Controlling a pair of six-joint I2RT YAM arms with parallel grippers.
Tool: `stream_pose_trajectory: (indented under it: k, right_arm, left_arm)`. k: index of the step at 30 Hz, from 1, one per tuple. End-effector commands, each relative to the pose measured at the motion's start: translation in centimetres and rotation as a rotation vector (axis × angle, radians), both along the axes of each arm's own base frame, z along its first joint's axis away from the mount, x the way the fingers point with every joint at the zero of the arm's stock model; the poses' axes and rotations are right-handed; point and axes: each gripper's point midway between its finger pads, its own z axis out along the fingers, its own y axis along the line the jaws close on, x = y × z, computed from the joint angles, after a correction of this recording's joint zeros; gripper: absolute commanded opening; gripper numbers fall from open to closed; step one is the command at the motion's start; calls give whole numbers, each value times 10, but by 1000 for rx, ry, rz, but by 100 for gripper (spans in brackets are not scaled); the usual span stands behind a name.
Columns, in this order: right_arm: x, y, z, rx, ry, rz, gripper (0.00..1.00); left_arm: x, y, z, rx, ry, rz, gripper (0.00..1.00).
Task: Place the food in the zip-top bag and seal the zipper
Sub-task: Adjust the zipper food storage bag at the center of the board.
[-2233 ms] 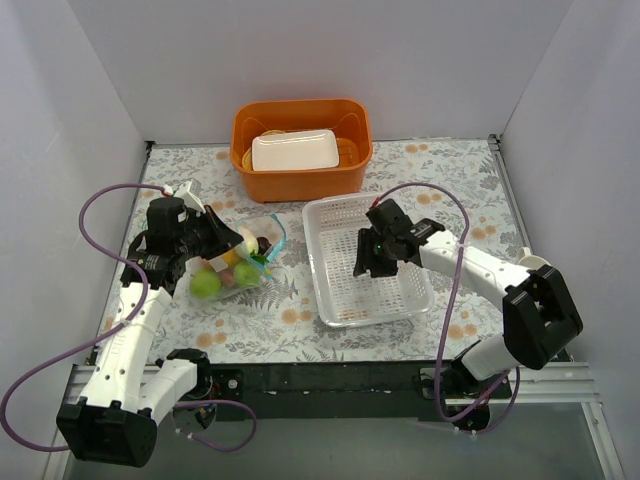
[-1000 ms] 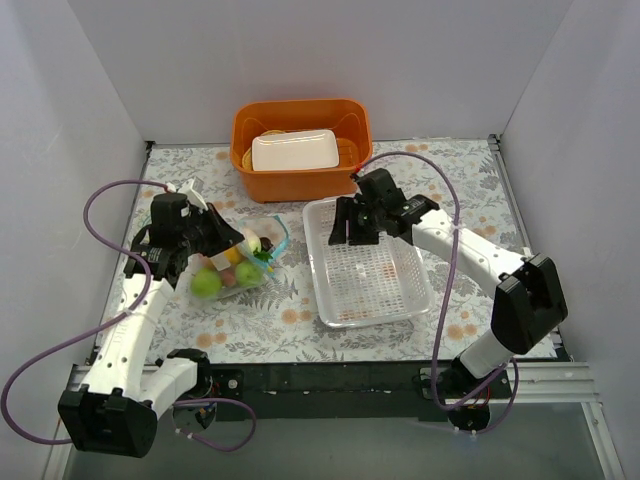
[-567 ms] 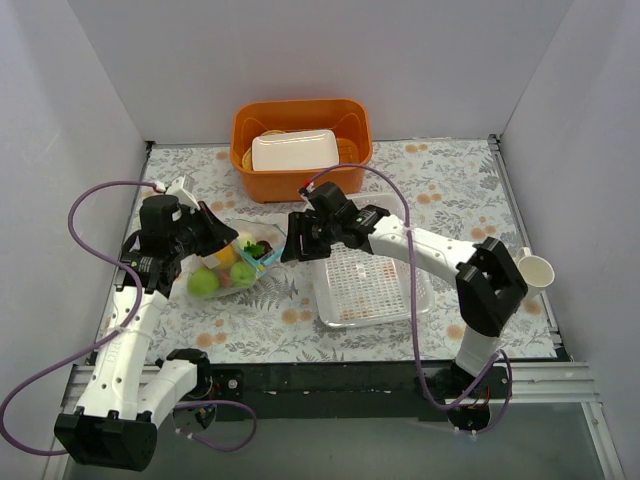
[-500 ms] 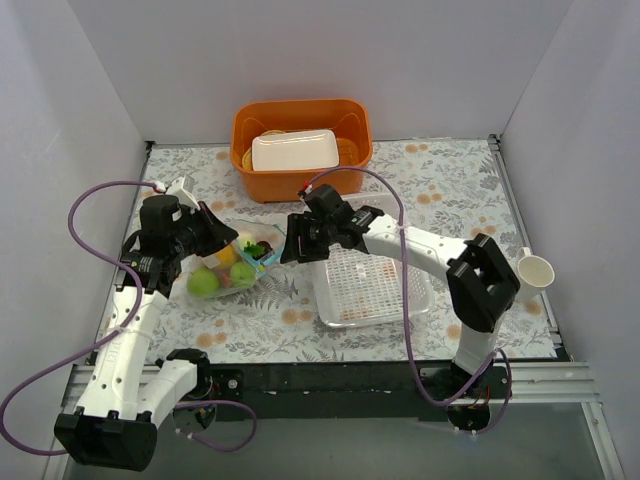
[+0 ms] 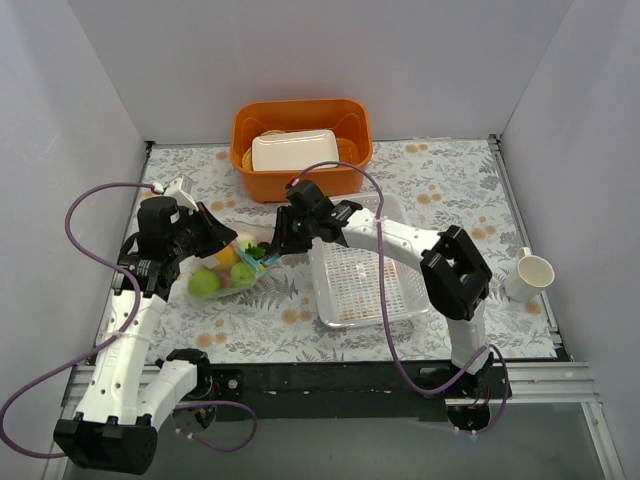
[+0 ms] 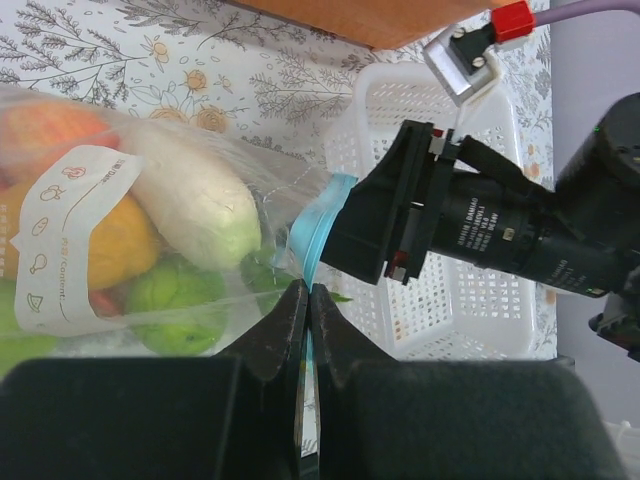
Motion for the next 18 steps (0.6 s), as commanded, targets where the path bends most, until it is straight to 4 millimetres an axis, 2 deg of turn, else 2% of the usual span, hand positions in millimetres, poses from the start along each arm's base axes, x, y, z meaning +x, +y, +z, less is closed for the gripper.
stream_pose_trajectory:
  k: [1,2,6,8,11,18]
  right_arm:
    - [-2,5,-1,-23,26,-18,41]
    - [-2,4,5,-25,18,-20,41]
    - [-12,-8,12,-35,-27,-40,55]
    - [-14,-14,15,-24,-34,-57,55]
    - [-19,-21,9,-35,-19,-67,56]
    - [-19,-14,4,-31,-4,-67,59]
  left_arm:
    - [-2,-1,23,-18,-77,-8,0]
    - [-3,-2,23,-18,-75,-9,0]
    - [-2,-2,24,-19,-83,-9,0]
    - [-2,-3,23,-22,-83,-14,0]
    - [-2,-3,24,-23,-86,-18,0]
    - [-3,-4,26,-25,-91,-24,0]
